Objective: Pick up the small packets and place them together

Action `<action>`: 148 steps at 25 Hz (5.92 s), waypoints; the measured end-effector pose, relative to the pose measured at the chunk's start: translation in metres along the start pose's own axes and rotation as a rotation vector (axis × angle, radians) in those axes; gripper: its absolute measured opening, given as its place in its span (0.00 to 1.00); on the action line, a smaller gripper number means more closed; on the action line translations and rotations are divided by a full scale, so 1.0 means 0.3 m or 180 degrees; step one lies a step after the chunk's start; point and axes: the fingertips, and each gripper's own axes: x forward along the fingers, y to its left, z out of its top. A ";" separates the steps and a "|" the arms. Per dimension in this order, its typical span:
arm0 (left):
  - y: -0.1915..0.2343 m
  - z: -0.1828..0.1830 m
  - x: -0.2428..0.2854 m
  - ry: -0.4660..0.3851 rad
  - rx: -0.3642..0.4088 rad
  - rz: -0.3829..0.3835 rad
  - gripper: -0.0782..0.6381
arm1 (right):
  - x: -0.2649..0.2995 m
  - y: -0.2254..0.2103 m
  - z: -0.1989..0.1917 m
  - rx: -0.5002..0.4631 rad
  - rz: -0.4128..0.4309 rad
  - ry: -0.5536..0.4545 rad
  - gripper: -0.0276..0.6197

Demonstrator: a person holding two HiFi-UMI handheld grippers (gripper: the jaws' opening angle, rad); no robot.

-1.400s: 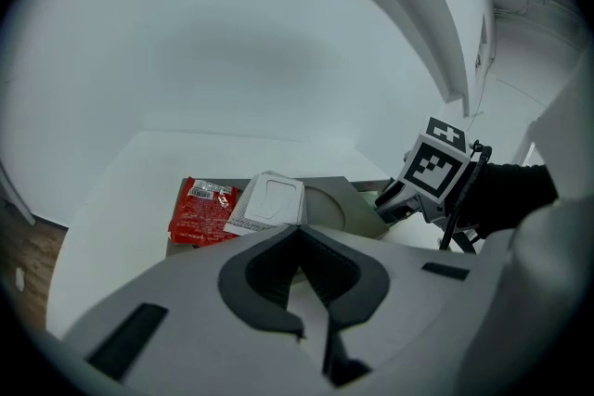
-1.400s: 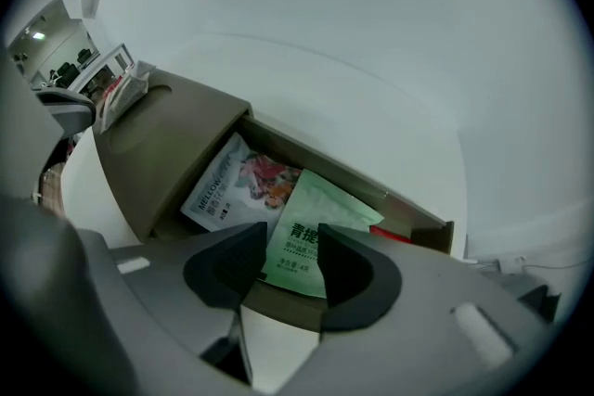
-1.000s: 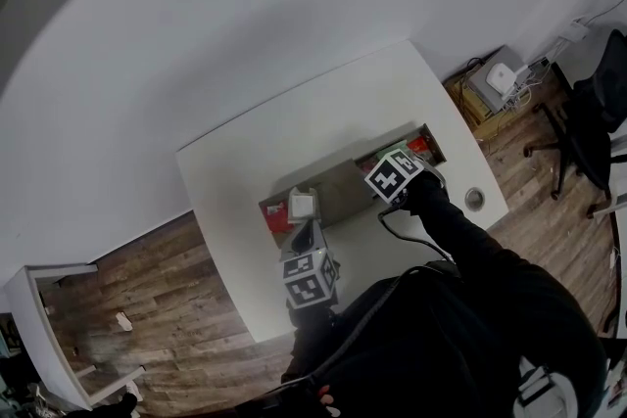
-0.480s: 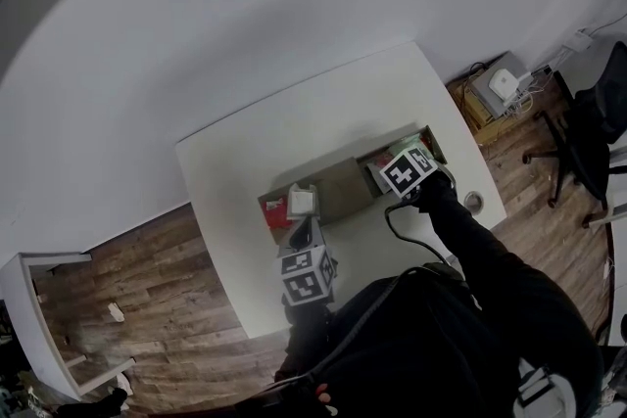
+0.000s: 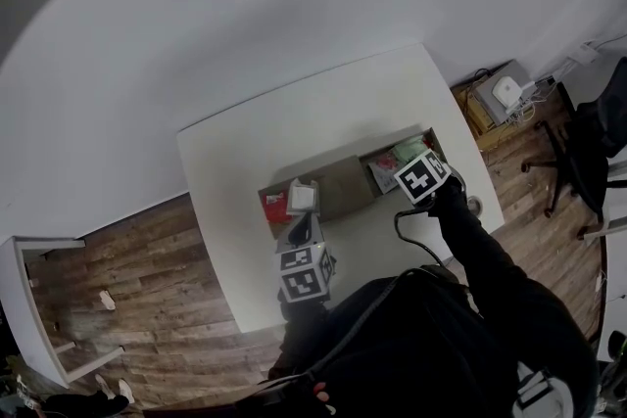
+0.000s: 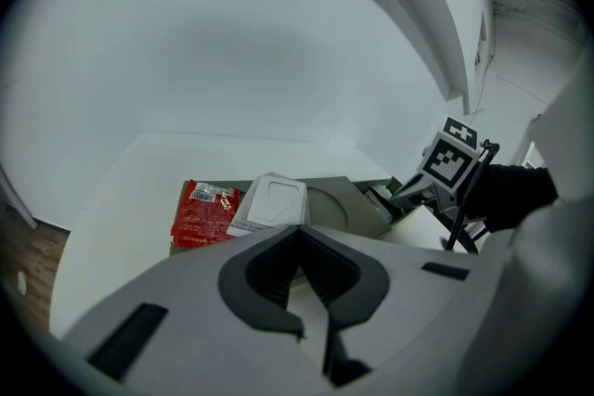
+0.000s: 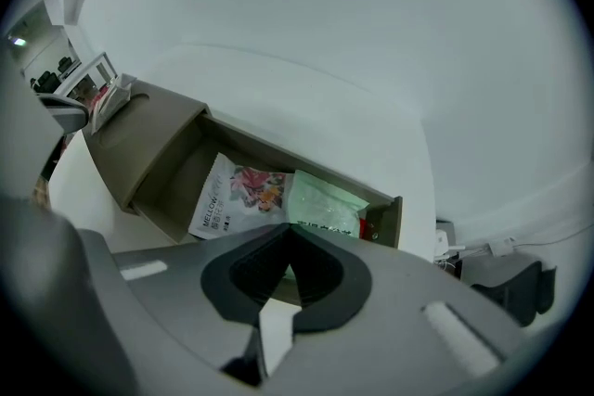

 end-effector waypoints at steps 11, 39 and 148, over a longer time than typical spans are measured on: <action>-0.004 0.003 -0.001 -0.0008 -0.0002 -0.0004 0.11 | -0.083 -0.054 0.005 -0.0104 -0.0190 -0.0227 0.04; 0.007 0.002 -0.038 -0.0083 -0.0043 0.0085 0.11 | -0.396 -0.034 0.232 -0.0427 -0.0311 -0.1086 0.04; 0.042 -0.019 -0.066 -0.0009 -0.0079 0.0228 0.11 | 0.027 0.226 0.069 -0.1772 0.1444 -0.0214 0.31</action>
